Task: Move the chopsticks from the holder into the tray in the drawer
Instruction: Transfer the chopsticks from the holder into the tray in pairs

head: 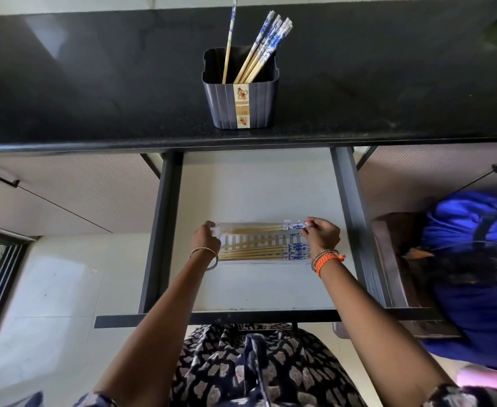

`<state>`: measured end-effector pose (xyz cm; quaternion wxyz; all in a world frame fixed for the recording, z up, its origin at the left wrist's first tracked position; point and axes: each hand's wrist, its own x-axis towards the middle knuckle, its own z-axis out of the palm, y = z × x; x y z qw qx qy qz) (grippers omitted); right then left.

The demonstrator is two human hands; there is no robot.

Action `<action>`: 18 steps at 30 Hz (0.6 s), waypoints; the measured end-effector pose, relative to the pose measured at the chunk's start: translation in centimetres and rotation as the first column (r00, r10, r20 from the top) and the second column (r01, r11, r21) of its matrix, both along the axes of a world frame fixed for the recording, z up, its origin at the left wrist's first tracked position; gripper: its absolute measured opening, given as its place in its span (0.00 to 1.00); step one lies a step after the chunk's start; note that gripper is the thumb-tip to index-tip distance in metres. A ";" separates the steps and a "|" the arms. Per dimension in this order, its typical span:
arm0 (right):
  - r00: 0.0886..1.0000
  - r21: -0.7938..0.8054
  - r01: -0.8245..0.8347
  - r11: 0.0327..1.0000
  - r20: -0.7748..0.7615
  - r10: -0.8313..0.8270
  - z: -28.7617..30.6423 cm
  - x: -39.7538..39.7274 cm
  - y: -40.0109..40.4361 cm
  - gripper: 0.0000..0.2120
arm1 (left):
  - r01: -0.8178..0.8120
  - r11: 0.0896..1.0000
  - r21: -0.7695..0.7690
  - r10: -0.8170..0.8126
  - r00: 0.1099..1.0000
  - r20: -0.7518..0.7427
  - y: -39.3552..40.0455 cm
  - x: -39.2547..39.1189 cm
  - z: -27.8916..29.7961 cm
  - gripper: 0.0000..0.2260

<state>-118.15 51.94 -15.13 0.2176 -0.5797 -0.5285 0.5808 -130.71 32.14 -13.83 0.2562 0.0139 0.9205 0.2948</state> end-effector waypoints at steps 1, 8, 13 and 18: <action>0.998 0.062 -0.034 0.997 0.053 0.031 0.0 -0.2 -0.2 0.08 | 0.006 1.000 0.000 -0.006 1.000 -0.009 -0.2 0.0 -0.1 0.20; 0.565 0.392 -0.798 0.458 0.751 0.341 0.2 0.7 -2.7 0.15 | -0.005 1.000 0.019 0.005 1.000 -0.012 -0.6 0.2 -0.5 0.17; 0.245 0.238 -0.968 0.079 0.833 0.496 -1.0 0.3 -2.7 0.19 | -0.013 1.000 0.006 0.013 1.000 -0.017 -0.8 0.2 -0.6 0.17; 0.056 0.120 -0.989 -0.083 0.834 0.549 -1.5 -1.7 -1.7 0.21 | 0.006 1.000 0.022 -0.006 1.000 -0.002 -1.0 0.1 -0.5 0.16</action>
